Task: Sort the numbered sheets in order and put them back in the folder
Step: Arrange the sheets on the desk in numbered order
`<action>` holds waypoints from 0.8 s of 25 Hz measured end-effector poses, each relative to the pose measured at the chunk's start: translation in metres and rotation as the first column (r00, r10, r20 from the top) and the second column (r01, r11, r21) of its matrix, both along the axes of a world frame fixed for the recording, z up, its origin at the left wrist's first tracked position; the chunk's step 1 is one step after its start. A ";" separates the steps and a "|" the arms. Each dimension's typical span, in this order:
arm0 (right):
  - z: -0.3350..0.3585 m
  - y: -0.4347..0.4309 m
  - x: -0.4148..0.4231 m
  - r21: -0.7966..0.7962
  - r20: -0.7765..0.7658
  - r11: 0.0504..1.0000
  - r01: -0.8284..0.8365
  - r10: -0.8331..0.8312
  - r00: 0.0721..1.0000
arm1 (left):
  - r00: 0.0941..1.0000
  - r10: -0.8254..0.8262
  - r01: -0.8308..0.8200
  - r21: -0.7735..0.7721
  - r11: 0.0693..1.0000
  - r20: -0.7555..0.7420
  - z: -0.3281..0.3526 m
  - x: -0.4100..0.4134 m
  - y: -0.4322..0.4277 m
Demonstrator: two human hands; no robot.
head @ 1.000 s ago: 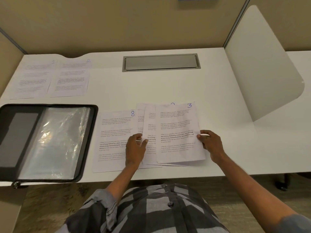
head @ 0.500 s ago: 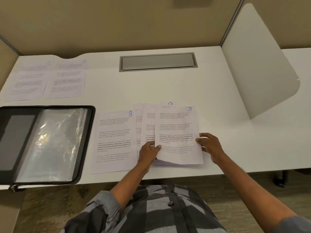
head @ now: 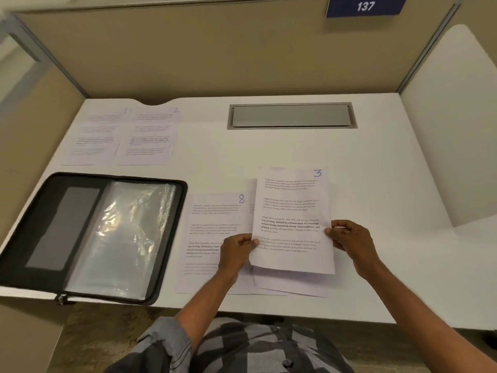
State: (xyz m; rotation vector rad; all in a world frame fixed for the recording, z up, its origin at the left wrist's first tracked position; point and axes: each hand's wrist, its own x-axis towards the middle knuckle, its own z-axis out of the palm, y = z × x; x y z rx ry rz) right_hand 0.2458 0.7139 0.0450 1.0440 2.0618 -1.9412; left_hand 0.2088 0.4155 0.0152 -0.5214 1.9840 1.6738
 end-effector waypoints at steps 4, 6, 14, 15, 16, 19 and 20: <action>0.008 -0.037 -0.064 -0.017 -0.063 0.999 -0.041 0.040 0.997 | 0.999 0.031 -0.032 -0.007 0.999 -0.023 0.011 -0.049 -0.038; 0.009 -0.060 -0.100 -0.018 -0.081 0.998 -0.066 0.065 0.995 | 0.998 0.049 -0.050 -0.016 0.999 -0.045 0.016 -0.080 -0.062; 0.002 -0.150 -0.259 0.089 -0.051 0.990 -0.109 0.113 0.992 | 0.985 0.083 -0.105 -0.143 0.984 -0.150 0.020 -0.235 -0.150; -0.002 -0.161 -0.277 0.108 -0.038 0.988 -0.113 0.117 0.992 | 0.984 0.075 -0.101 -0.168 0.980 -0.159 0.016 -0.253 -0.160; -0.006 -0.171 -0.297 0.132 -0.027 0.984 -0.117 0.122 0.992 | 0.984 0.063 -0.095 -0.194 0.976 -0.164 0.011 -0.274 -0.169; -0.020 -0.198 -0.341 0.194 -0.004 0.975 -0.110 0.113 0.994 | 0.983 0.024 -0.070 -0.253 0.965 -0.181 -0.006 -0.321 -0.191; -0.026 -0.204 -0.352 0.210 0.002 0.972 -0.106 0.108 0.994 | 0.981 0.014 -0.067 -0.270 0.961 -0.192 -0.010 -0.333 -0.196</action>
